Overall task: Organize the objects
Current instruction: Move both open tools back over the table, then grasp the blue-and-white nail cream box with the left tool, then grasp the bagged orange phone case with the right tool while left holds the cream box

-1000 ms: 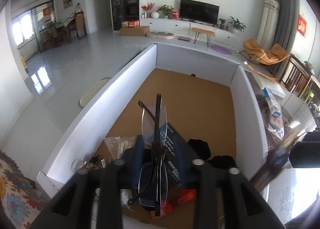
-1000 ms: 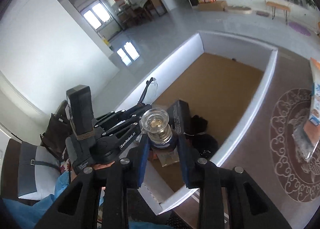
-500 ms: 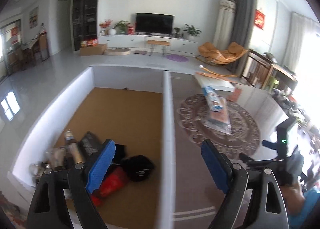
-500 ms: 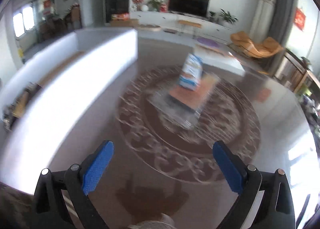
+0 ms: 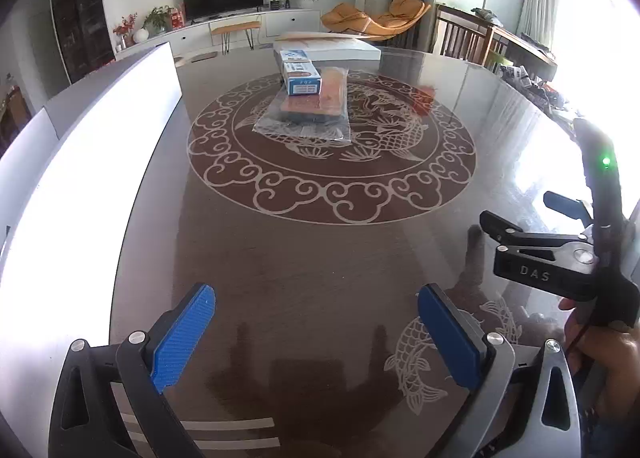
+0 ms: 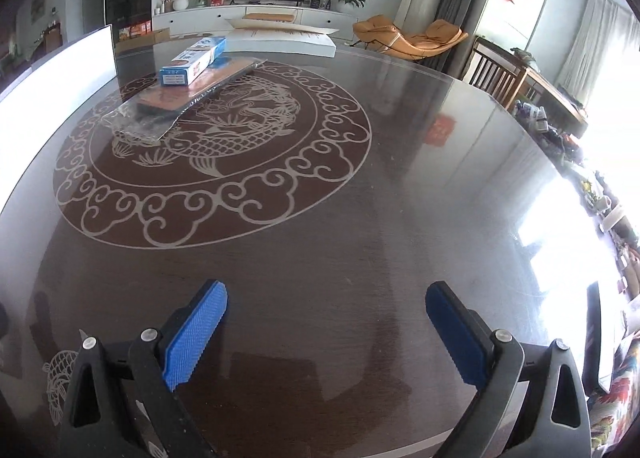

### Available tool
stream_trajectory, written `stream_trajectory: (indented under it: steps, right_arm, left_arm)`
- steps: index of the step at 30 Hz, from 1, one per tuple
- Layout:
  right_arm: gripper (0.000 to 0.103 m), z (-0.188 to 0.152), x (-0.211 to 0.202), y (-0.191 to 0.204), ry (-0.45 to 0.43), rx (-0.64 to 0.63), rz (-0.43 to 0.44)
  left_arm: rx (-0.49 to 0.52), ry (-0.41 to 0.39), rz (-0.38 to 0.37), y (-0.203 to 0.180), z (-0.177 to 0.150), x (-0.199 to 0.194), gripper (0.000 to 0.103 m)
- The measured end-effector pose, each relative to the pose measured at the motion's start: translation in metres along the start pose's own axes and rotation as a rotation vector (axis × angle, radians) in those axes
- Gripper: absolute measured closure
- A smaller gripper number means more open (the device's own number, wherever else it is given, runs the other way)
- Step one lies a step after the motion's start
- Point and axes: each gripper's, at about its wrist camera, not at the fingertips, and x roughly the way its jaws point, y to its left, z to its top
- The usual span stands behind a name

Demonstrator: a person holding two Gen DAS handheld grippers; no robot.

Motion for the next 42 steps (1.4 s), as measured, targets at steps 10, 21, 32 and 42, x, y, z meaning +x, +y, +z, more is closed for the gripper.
stream_trajectory:
  steps: [10, 21, 32, 42]
  right_arm:
    - [0.0, -0.002, 0.013, -0.023, 0.055, 0.125, 0.11]
    - [0.0, -0.004, 0.013, -0.023, 0.054, 0.126, 0.11]
    - [0.0, -0.004, 0.014, -0.023, 0.053, 0.124, 0.112]
    - [0.0, -0.005, 0.012, -0.023, 0.054, 0.122, 0.112]
  left_arm:
    - [-0.12, -0.043, 0.054, 0.026, 0.055, 0.024, 0.0]
    - [-0.131, -0.034, 0.033, 0.05, 0.199, 0.119, 0.0]
    - [-0.085, 0.083, 0.073, 0.048, 0.268, 0.206, 0.023]
    - [-0.131, 0.113, 0.139, 0.091, 0.236, 0.204, 0.06]
